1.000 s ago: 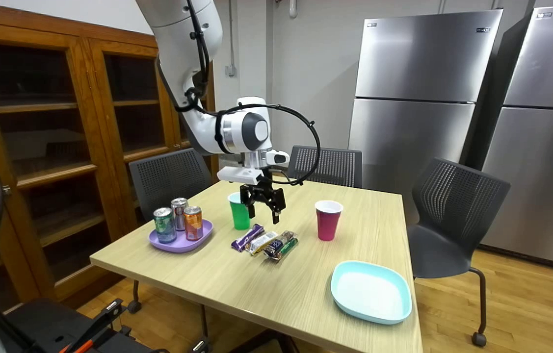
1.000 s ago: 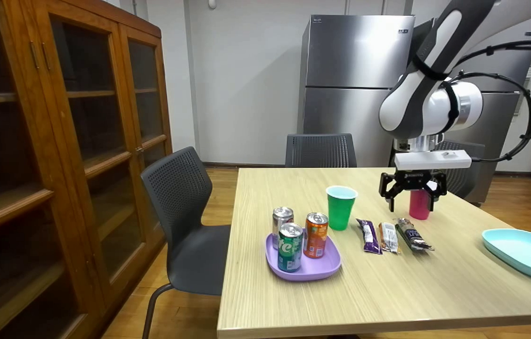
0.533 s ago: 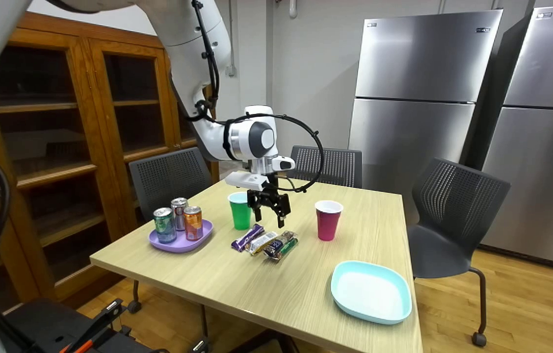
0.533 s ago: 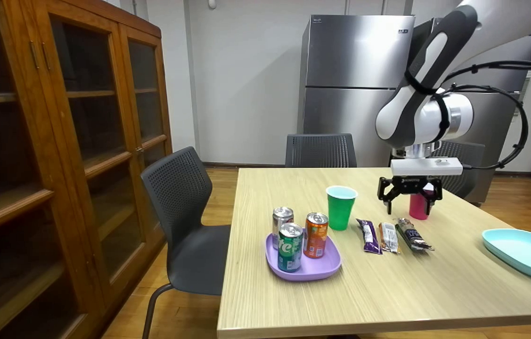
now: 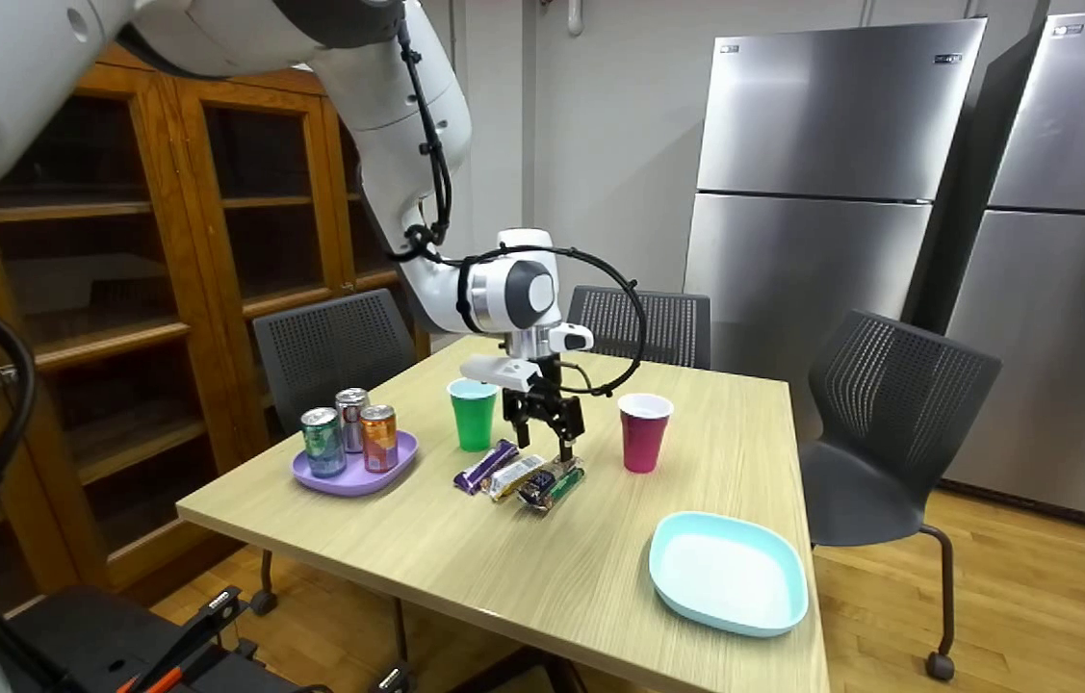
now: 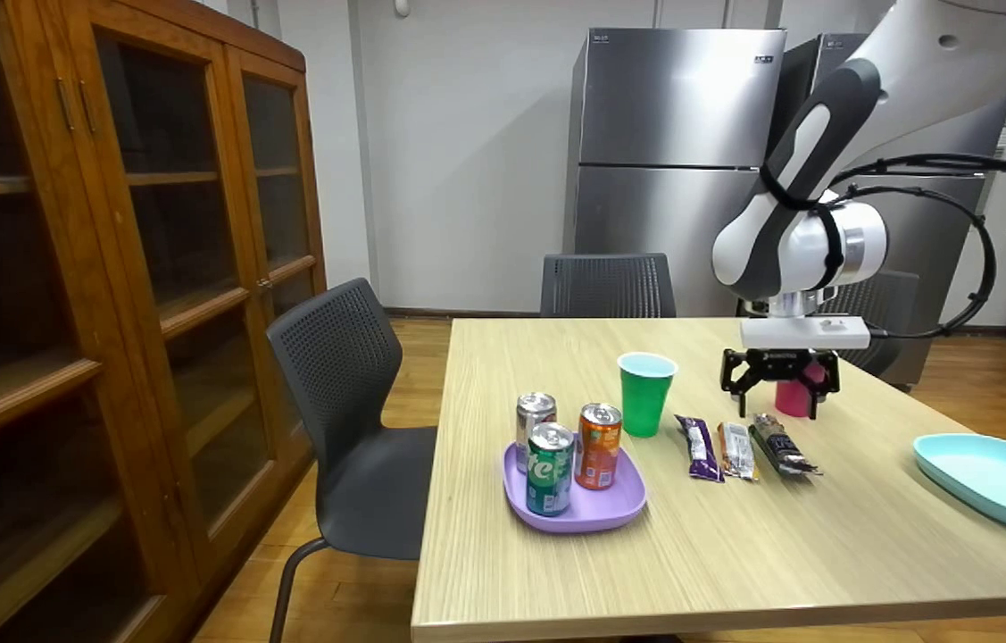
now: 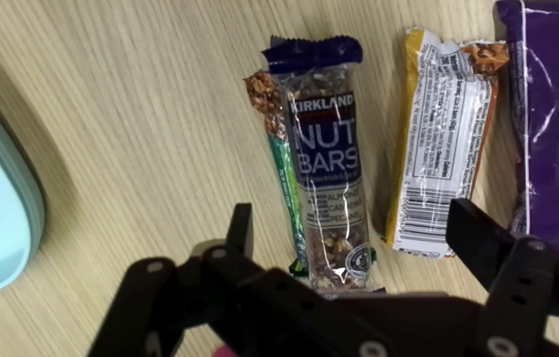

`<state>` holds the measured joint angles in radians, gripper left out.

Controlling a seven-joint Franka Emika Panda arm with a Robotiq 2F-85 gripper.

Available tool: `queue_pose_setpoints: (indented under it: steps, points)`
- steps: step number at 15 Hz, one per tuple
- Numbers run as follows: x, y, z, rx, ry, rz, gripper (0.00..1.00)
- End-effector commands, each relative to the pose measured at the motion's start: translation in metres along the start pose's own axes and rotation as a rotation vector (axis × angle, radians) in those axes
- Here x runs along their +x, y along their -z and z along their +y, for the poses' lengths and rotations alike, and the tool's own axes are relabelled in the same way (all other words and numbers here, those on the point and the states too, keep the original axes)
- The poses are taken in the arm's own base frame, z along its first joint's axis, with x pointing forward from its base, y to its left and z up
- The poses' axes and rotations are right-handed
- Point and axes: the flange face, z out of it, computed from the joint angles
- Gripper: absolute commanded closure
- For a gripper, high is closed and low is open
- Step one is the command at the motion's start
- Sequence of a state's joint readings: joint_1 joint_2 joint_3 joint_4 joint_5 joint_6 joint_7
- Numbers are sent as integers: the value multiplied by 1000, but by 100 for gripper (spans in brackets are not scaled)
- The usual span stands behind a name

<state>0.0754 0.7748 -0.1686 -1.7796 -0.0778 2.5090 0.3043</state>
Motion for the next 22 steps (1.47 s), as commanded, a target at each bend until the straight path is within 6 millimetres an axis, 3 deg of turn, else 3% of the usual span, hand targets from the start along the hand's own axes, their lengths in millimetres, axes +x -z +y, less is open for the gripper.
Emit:
queue_pose_setpoints:
  steps: [1,7,13,14,16,22]
  points:
    - [13,-10,2,-10,-43,-29,0]
    - [17,-26,5,-28,-68,-57,0]
    - [21,-31,5,-36,-87,-69,2]
    - [22,-30,5,-35,-88,-69,26]
    - [23,-30,5,-36,-90,-69,32]
    - [23,-30,5,-40,-89,-67,79]
